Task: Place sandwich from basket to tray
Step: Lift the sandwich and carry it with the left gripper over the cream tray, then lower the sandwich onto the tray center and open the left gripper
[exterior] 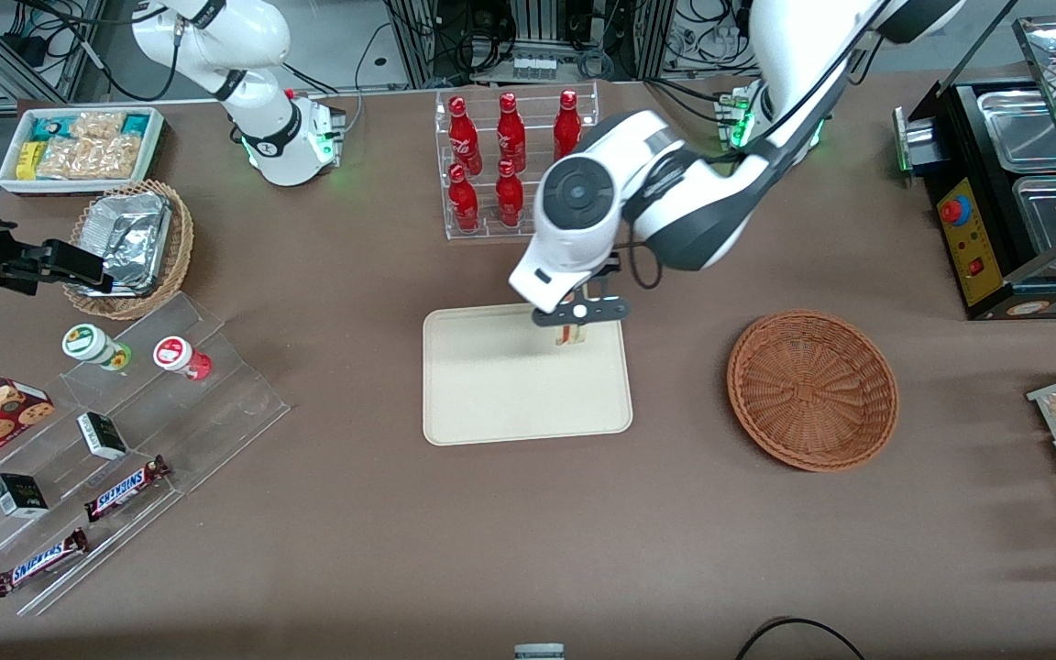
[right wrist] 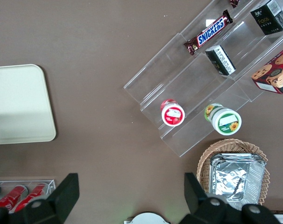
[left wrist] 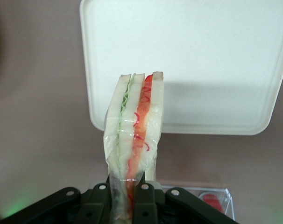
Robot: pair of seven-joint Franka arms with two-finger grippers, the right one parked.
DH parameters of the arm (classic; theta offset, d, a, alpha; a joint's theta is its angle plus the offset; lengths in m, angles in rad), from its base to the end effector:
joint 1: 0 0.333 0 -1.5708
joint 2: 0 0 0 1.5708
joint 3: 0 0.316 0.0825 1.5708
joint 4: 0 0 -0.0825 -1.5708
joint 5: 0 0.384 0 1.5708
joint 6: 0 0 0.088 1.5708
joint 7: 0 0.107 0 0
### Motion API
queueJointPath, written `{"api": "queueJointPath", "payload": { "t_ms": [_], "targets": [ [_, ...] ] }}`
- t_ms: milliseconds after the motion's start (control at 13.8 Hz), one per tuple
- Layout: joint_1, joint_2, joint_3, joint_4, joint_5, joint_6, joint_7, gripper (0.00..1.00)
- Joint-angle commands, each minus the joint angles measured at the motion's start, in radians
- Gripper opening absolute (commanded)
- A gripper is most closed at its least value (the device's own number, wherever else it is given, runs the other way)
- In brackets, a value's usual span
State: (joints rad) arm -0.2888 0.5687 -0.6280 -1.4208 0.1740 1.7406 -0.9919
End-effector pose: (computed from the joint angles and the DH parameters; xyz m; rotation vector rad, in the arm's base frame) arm 0.4841 -0.4780 0.4032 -3.0969 -0.1338 0.3284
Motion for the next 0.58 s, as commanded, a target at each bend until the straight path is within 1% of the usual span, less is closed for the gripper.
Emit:
{"api": "queueJointPath", "payload": {
  "t_ms": [0, 73, 145, 290, 508],
  "targets": [
    [-0.067, 0.094, 0.005, 0.068, 0.067, 0.065, -0.091, 0.00],
    [-0.087, 0.120, 0.007, 0.069, 0.108, 0.086, -0.106, 0.00],
    [-0.090, 0.140, 0.005, 0.068, 0.133, 0.094, -0.113, 0.00],
    [-0.105, 0.184, 0.007, 0.069, 0.159, 0.137, -0.117, 0.00],
    [-0.133, 0.249, 0.027, 0.071, 0.243, 0.209, -0.163, 0.00]
  ]
}}
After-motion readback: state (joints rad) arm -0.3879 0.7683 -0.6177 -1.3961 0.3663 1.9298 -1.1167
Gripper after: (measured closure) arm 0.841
